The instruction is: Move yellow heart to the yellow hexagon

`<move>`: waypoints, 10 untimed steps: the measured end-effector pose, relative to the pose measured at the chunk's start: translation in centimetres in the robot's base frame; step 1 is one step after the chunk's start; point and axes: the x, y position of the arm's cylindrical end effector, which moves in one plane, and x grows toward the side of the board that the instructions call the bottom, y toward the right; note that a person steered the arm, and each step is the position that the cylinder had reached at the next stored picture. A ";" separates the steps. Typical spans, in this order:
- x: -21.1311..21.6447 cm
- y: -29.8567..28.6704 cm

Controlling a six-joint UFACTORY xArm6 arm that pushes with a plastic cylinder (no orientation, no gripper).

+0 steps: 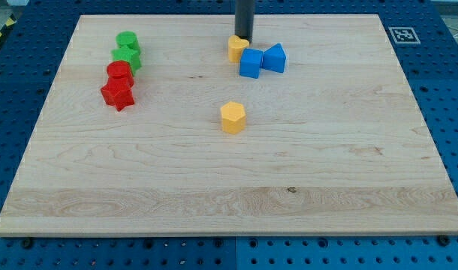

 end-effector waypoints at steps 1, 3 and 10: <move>0.0 -1.7; 0.0 -0.5; 8.4 -1.8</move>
